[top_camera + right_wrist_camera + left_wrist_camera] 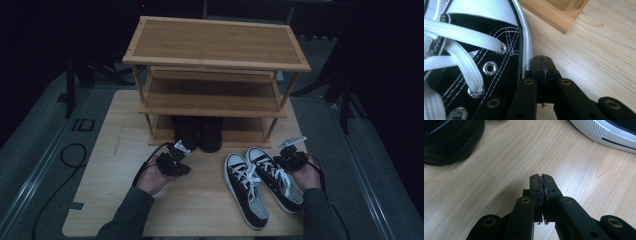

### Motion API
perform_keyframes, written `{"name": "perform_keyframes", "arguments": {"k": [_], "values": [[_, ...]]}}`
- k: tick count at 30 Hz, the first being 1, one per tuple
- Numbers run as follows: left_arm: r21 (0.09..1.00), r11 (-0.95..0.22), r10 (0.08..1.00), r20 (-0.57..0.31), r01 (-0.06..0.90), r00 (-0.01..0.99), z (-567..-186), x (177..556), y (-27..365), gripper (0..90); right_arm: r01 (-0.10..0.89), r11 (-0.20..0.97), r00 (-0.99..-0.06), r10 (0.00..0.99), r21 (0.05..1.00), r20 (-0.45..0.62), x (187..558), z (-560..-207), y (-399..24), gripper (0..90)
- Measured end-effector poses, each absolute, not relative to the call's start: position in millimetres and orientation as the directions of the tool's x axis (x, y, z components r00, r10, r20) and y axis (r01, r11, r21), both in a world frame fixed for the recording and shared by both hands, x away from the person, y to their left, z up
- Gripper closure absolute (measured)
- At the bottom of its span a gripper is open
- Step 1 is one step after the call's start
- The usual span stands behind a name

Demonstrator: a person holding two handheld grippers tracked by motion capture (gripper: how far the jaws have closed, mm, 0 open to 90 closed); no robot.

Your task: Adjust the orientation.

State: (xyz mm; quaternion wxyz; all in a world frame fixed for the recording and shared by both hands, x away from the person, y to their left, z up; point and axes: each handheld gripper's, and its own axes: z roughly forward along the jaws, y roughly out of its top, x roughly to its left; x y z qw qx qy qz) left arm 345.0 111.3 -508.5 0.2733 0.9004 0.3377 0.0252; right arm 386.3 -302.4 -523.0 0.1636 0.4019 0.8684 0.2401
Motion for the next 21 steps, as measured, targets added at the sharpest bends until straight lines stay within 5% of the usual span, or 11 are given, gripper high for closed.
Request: {"name": "perform_keyframes", "arguments": {"k": [21], "values": [[0.511,-0.635,0.599,-0.148,0.579,0.787,-511.7,340.6,95.4,87.0,0.57,0.547,-0.651,0.756,0.613,-0.07,360.7,-487.6,-311.1,84.6]]}}
